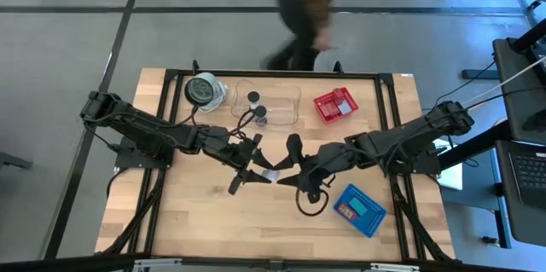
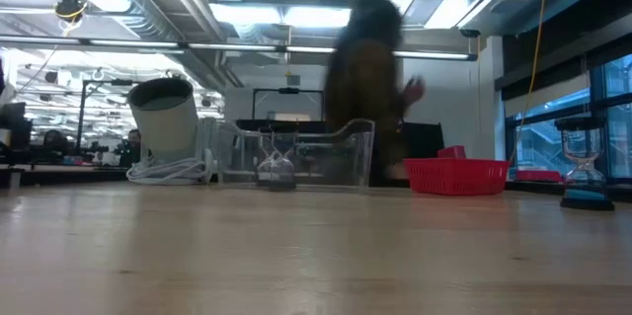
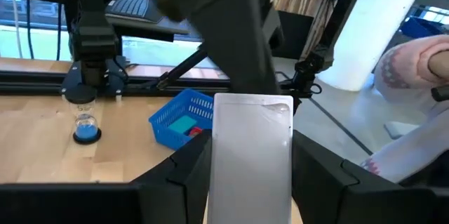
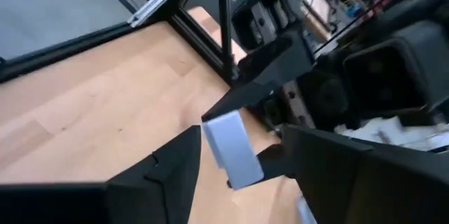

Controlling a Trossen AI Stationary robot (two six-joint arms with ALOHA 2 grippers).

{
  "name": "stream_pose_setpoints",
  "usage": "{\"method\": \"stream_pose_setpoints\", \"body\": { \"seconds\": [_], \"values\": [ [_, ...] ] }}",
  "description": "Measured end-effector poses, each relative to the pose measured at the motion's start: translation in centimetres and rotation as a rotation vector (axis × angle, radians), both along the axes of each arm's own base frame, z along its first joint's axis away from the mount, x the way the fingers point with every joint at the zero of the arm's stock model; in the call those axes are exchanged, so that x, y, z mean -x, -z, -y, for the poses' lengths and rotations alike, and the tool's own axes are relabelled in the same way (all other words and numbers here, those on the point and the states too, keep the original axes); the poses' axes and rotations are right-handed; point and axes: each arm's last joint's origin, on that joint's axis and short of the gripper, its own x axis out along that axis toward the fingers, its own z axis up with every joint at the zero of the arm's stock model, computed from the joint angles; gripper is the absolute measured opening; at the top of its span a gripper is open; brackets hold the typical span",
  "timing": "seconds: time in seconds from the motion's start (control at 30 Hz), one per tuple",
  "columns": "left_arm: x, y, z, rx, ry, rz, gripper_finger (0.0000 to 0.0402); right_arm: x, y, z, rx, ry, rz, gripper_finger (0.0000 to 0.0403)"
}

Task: Pick & Place Office items
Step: Put the white digital timer into the blue bin

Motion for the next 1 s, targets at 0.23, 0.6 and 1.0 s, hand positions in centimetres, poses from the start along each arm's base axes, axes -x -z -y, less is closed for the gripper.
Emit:
{"method": "stream_pose_setpoints", "body": {
  "seconds": [0.23,0.6,1.0],
  "values": [
    [0.0,-0.3,-0.1,0.011,0.043,0.025,0.0153,-1.1,1.1,0.4,-0.051,-0.024,-0.036,0.0196],
    [0.0,-0.2,-0.3,0.008,0.038,0.017,0.0153,-1.7,1.4,0.3,-0.024,-0.042,-0.007,0.018],
    [0.0,-0.1,-0.2,0.026,0.05,0.007,0.0153,-1.7,1.4,0.1,-0.038,-0.068,-0.008,0.0087]
  ]
}}
